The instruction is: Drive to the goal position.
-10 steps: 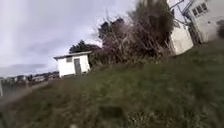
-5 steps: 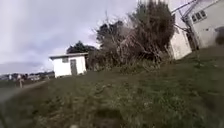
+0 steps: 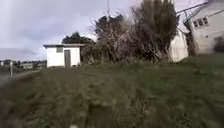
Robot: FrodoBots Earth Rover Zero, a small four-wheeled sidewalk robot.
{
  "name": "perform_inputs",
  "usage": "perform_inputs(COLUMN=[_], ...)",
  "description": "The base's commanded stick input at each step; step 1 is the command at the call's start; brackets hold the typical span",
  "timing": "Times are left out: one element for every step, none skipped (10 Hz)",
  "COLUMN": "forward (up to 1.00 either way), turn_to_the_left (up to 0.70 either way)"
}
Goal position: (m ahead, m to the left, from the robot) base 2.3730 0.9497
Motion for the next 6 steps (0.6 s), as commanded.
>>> perform_inputs(forward=[0.65, 0.65, 0.65, 0.65, 0.65, 0.65], turn_to_the_left=[0.0, 0.0, 0.0, 0.0, 0.0, 0.0])
